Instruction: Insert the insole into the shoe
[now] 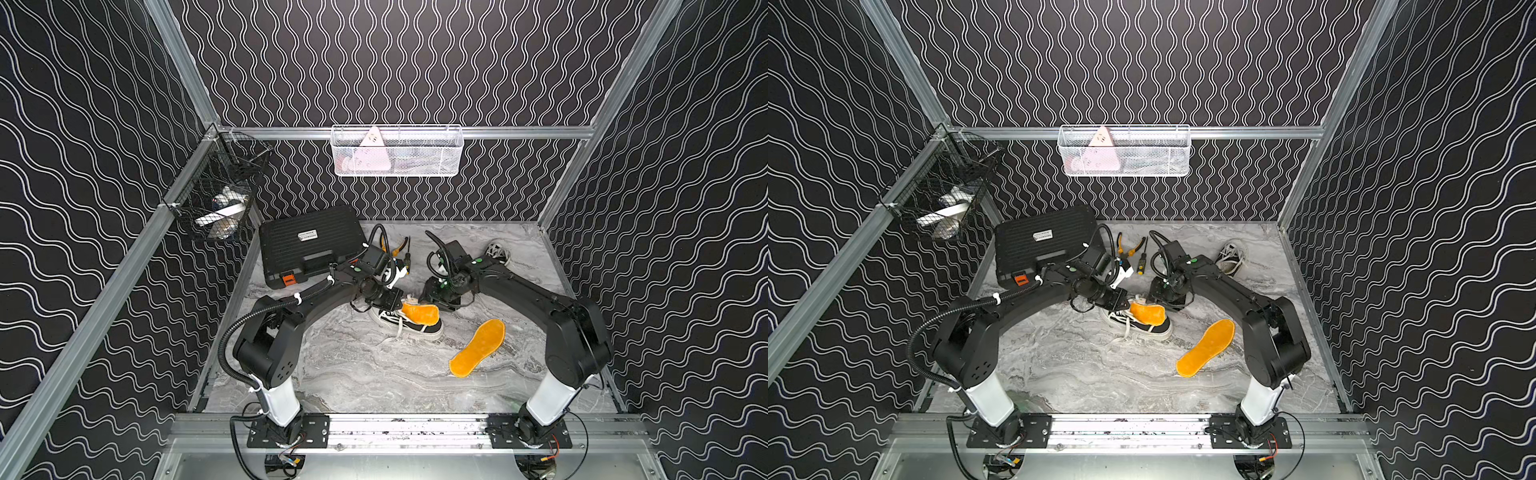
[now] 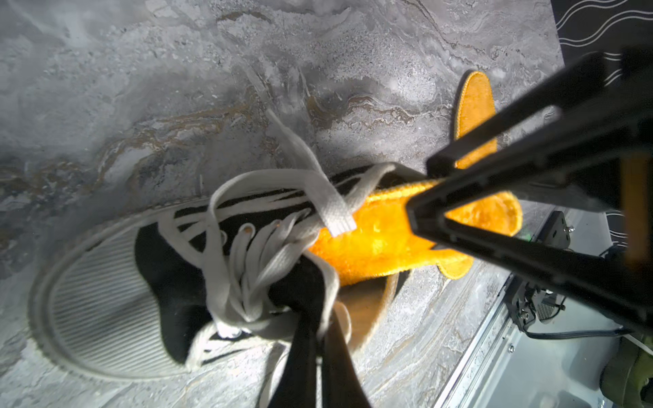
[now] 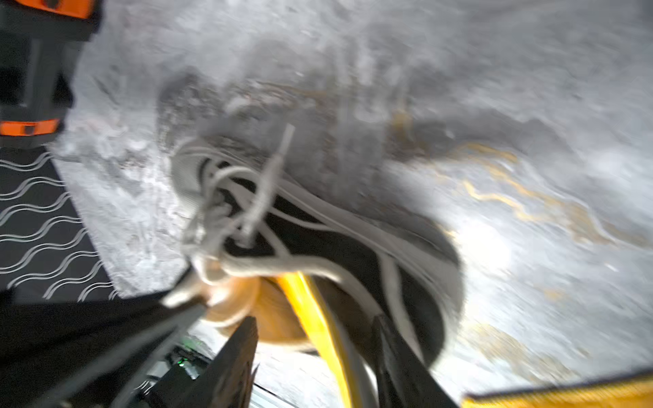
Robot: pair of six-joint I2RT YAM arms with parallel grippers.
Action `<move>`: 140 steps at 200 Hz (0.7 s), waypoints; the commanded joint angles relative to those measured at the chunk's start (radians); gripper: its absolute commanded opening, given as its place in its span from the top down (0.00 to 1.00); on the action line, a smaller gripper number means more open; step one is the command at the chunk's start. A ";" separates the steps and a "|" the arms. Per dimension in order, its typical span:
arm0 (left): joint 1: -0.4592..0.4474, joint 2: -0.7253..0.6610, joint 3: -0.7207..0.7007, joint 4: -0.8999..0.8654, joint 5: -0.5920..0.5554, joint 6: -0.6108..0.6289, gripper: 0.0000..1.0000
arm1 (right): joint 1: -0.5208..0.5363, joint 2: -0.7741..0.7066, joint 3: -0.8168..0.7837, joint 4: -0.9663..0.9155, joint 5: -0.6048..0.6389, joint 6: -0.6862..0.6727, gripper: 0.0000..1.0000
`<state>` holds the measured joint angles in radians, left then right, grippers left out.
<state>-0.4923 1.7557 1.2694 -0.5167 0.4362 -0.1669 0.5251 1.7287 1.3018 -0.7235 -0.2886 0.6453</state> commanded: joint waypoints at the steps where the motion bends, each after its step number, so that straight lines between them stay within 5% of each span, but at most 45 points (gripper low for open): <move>1: 0.001 -0.001 -0.002 0.028 -0.028 -0.023 1.00 | -0.001 -0.031 -0.042 -0.082 0.019 -0.020 0.49; 44: -0.006 0.011 0.023 0.023 -0.015 -0.007 1.00 | 0.001 -0.082 -0.094 0.012 -0.049 0.067 0.81; 140: -0.009 -0.013 -0.001 0.023 -0.024 0.000 1.00 | 0.009 0.025 -0.079 0.115 -0.052 0.143 0.86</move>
<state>-0.5049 1.7496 1.2720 -0.5076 0.4107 -0.1833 0.5308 1.7538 1.2350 -0.6712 -0.3634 0.7685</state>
